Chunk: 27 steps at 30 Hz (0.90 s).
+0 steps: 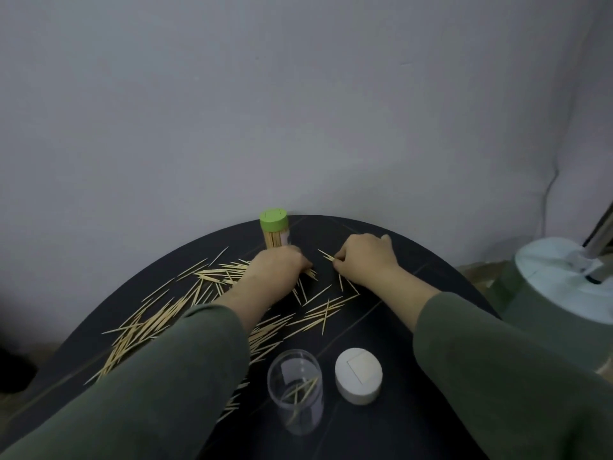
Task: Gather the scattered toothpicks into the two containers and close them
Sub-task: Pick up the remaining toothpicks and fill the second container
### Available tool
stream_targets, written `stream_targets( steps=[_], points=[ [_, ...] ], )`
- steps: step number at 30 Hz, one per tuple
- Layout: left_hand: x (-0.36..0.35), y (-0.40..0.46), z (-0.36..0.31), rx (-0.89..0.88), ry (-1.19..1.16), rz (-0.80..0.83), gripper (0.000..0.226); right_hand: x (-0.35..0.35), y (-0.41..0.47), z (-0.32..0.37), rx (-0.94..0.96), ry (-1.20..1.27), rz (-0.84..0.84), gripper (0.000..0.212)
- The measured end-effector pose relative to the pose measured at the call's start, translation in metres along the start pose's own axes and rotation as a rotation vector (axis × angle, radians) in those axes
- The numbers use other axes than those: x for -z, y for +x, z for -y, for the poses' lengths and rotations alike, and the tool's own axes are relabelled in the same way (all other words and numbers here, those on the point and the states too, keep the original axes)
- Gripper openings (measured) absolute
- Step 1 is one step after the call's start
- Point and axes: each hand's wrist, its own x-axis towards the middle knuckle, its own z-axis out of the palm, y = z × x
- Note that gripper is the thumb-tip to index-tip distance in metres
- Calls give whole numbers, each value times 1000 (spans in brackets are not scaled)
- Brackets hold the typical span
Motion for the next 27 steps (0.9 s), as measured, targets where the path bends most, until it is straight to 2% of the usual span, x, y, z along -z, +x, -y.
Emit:
stream_targets(
  steps=[8,11,14,17,22,27],
  points=[
    [1,-46,-1,-1,-12,-53,36,10,-33,9,133,94,117,29],
    [0,-63,-2,1,-3,-53,42,18,-40,8,107,162,75,30],
    [1,-80,-2,22,-70,-22,46,22,-47,3,75,47,16,34],
    [2,-91,-1,35,-115,42,53,19,-53,-1,36,-68,92,42],
    [6,-101,-1,26,-106,53,59,20,-64,1,112,-50,144,50],
    [9,-107,10,-13,-67,71,63,24,-77,11,219,-129,207,77]
  ],
)
